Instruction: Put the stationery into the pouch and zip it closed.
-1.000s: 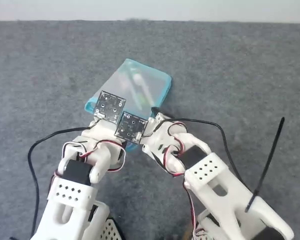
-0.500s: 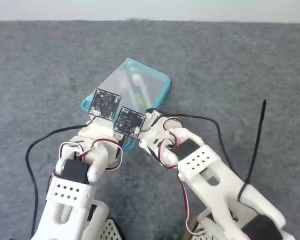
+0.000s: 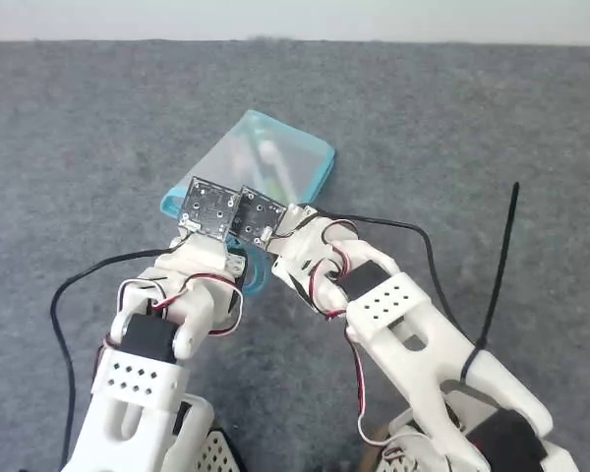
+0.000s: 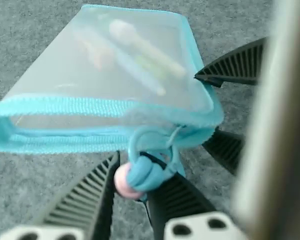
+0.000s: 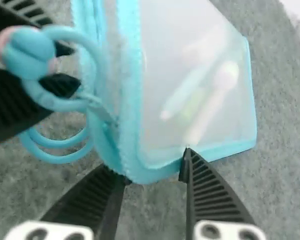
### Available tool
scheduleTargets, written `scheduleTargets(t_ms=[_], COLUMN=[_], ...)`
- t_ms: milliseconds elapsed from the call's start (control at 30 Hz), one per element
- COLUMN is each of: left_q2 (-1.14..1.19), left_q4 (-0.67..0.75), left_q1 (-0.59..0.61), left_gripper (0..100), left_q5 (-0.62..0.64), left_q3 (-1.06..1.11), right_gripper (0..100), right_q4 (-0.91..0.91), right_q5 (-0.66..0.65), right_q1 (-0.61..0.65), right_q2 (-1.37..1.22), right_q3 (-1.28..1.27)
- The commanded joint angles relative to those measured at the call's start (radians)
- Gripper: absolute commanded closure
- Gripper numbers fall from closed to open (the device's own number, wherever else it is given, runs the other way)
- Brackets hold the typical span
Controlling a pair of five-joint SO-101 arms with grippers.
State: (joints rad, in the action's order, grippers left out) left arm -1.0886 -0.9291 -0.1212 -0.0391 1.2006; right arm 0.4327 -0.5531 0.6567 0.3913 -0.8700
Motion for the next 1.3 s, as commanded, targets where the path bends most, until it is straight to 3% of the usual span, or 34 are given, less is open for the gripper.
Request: scheduleTargets(t_ms=[0, 700, 800, 900, 1267], left_q2=[-0.014, -0.014, -0.014, -0.014, -0.014], left_q4=[0.002, 0.0, 0.0, 0.0, 0.005], left_q1=[-0.002, -0.002, -0.002, -0.002, 0.0], left_gripper=[99, 99, 99, 99, 99], left_q5=[-0.017, -0.017, -0.017, -0.017, -0.017], left_q3=[-0.068, -0.068, -0.068, -0.068, -0.065], right_gripper=[85.7, 85.7, 88.0, 99.8, 99.1], right_q4=[-0.016, -0.016, -0.016, -0.007, 0.151], right_q5=[0.012, 0.012, 0.009, 0.012, 0.063], right_q1=[-0.013, -0.013, -0.013, -0.015, -0.064], right_q2=[-0.002, -0.159, -0.151, -0.163, -0.062], right_q3=[0.071, 0.172, 0.172, 0.198, 0.212])
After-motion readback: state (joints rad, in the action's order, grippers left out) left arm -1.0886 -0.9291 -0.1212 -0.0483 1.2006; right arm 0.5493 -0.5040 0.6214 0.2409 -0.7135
